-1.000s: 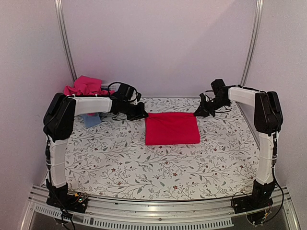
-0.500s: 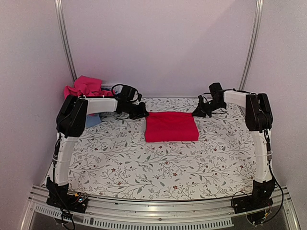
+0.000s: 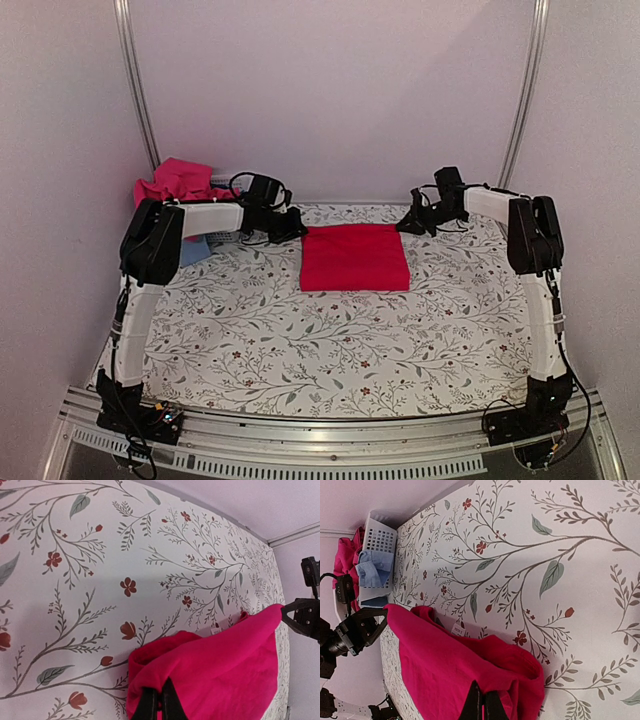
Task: Fold and stack the mixed laundry pile
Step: Fold the 2/3-rectangle-folded T-shirt at the center of the board.
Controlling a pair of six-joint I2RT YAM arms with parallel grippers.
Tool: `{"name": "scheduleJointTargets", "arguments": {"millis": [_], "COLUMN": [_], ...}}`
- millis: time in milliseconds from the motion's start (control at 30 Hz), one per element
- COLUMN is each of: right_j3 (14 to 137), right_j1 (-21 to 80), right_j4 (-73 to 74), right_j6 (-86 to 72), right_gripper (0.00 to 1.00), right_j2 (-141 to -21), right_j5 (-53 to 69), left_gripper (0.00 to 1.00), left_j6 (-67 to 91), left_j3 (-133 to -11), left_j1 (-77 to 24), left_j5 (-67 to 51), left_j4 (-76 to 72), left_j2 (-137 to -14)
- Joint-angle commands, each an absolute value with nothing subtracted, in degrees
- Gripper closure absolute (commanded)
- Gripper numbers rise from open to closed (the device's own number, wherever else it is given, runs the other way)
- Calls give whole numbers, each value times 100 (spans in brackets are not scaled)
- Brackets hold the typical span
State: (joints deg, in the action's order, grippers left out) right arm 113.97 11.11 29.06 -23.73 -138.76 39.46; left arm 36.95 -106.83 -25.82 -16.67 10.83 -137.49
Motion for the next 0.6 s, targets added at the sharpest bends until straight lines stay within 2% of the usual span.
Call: {"name": "scheduleJointTargets", "arguments": {"millis": [0,67,133,200,267,367,433,467,567], "right_j3": [11693,11698,11709,11806,11923,11925,11848,11791,11480], "right_j1": [1042,1037,1039,1041,1034,970,892,853,766], "right_j4": [2577,2480,2387,2346,2355,2384,2401,2412,2474], "right_j6": [-2601,-2701,-2767,-2831,-2863,-2869,-2836,-2812,-2682], "right_gripper": [100,100,96,93,81,59,48,47,45], "right_j2": [-14044,-14106,-14166,-14276,-14369,-14208,-13947,-13793,-13362], "right_j5": [4162,4182,4200,4265,4333,4289,4191,4176,4125], "left_gripper": [100,100,100,93,79,50,30,27,27], "left_j6": [3810,3828,3830,3854,3902,3861,3691,3616,3409], "left_j3": [-10437,-10476,-10481,-10476,-10472,-10368,-10289,-10232,-9920], "left_j1": [-2422,-2401,-2387,-2362,-2337,-2291,-2273,-2276,-2301], "left_j5": [-1482,-1456,-1417,-1408,-1394,-1244,-1132,-1061,-1218], "left_j4": [647,703,716,711,725,693,684,705,581], "left_j2": [-13649,-13691,-13725,-13737,-13698,-13433,-13177,-13038,-12660]}}
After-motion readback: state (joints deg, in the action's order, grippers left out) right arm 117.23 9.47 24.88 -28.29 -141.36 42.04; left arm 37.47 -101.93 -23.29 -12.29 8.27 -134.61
